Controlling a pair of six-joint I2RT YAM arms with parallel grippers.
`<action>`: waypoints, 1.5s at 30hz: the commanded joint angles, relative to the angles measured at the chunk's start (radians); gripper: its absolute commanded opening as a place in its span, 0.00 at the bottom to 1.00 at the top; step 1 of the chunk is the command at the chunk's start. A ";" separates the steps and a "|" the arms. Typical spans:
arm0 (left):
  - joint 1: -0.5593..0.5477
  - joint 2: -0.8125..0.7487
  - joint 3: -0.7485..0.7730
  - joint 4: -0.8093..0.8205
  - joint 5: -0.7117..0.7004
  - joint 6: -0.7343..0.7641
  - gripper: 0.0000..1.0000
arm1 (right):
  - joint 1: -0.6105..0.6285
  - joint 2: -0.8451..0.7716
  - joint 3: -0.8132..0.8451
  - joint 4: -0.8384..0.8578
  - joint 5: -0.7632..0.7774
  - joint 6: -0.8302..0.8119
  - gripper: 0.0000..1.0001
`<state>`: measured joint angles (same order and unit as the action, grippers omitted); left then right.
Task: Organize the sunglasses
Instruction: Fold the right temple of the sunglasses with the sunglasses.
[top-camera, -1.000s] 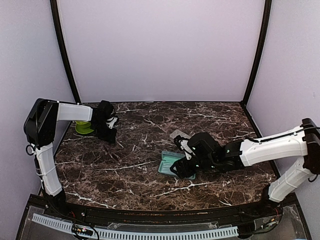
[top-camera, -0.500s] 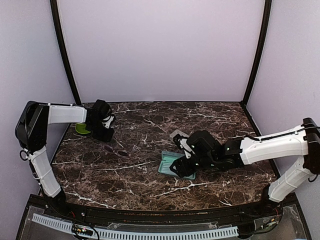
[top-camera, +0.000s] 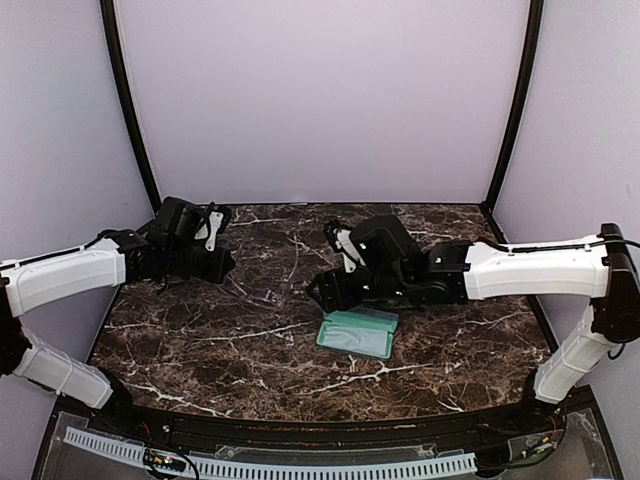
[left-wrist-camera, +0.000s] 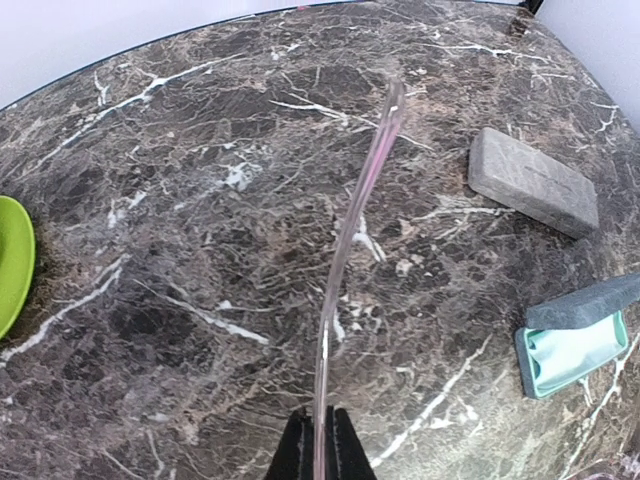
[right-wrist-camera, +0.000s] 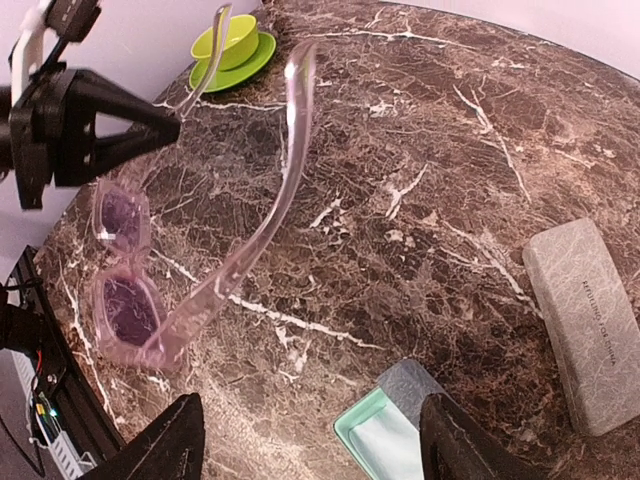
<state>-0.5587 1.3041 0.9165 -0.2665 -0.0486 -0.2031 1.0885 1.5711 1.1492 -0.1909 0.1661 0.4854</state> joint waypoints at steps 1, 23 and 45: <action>-0.050 -0.080 -0.101 0.130 -0.035 -0.111 0.00 | -0.023 0.006 0.038 0.038 0.027 0.047 0.74; -0.216 -0.070 -0.151 0.239 -0.129 -0.173 0.00 | -0.024 0.014 -0.008 0.135 -0.098 0.087 0.41; -0.248 -0.012 -0.125 0.256 -0.138 -0.173 0.00 | 0.031 0.174 0.100 0.097 -0.126 0.048 0.29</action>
<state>-0.7971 1.2922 0.7643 -0.0502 -0.1875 -0.3641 1.0996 1.7092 1.2053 -0.0841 0.0551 0.5533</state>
